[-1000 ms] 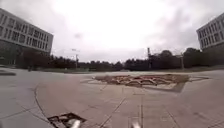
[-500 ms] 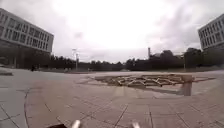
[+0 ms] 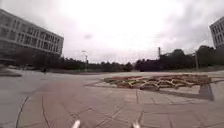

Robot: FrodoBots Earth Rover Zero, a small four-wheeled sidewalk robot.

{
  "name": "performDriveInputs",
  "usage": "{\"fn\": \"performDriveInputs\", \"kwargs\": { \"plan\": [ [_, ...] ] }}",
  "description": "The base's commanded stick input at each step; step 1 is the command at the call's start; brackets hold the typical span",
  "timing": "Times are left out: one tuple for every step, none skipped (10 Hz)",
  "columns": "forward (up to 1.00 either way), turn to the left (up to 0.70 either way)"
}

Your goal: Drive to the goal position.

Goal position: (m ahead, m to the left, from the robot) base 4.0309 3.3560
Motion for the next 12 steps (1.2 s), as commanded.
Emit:
{"fn": "performDriveInputs", "kwargs": {
  "plan": [
    [0.70,0.11],
    [0.70,0.00],
    [0.70,0.00],
    [0.70,0.00],
    [0.70,0.00],
    [0.70,0.00],
    [0.70,0.00],
    [0.70,0.00],
    [0.70,0.00],
    [0.70,0.00],
    [0.70,0.00],
    [0.70,0.11]
  ]
}}
